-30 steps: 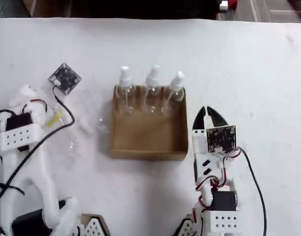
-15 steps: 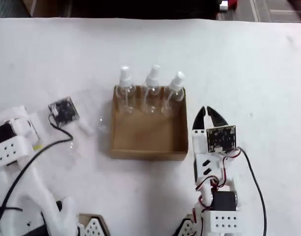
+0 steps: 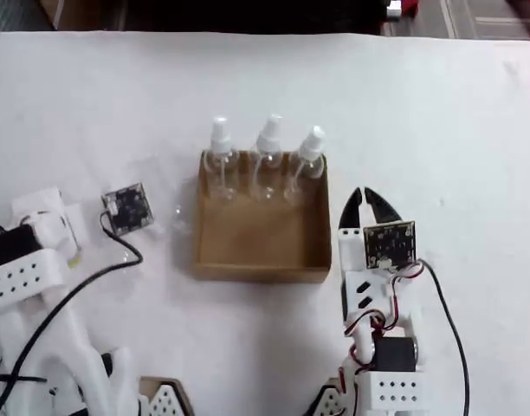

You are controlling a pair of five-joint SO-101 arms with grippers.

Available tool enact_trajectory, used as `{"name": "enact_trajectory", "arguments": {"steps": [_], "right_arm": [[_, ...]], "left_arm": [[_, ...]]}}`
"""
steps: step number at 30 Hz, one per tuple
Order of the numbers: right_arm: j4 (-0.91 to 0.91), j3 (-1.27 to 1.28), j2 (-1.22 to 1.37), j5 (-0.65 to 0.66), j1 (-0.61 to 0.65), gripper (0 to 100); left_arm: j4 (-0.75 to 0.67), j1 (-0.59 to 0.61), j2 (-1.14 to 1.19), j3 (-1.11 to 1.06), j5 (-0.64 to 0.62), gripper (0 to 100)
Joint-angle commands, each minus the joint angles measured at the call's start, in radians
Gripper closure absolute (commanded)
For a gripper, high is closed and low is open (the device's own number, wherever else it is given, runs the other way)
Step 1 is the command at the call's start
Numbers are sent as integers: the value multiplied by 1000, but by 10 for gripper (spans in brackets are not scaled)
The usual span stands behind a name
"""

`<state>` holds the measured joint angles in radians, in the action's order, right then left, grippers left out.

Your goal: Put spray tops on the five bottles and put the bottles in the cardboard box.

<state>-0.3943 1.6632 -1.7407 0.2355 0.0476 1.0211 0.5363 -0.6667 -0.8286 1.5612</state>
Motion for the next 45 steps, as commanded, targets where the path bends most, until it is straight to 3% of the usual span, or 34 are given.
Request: {"name": "enact_trajectory", "arguments": {"steps": [1,9,13,17,23,26,29,35,38,42,45], "right_arm": [[27,-5,-4,12,-2,981],[27,-5,-4,12,-2,981],[27,-5,-2,12,-2,981],[27,-3,-2,12,-2,981],[27,8,-7,14,-2,981],[27,6,-7,14,-2,981],[28,6,-7,14,-4,981],[53,12,-5,14,-4,981],[54,12,-5,14,-5,981],[54,12,-5,14,-5,981],[54,12,-5,14,-5,981]], "left_arm": [[-249,-21,-28,-61,-195,758],[-921,-59,-27,-334,-598,758],[-1063,-136,-27,-439,-647,758],[-954,-157,-24,-381,-661,759],[-493,-104,142,40,-832,759],[-224,-102,326,290,-815,759],[-48,-102,496,471,-778,769],[-8,-105,710,617,-775,988],[-8,-108,743,626,-775,942],[-15,-111,750,628,-770,976],[-6,-147,753,615,-671,978]]}}
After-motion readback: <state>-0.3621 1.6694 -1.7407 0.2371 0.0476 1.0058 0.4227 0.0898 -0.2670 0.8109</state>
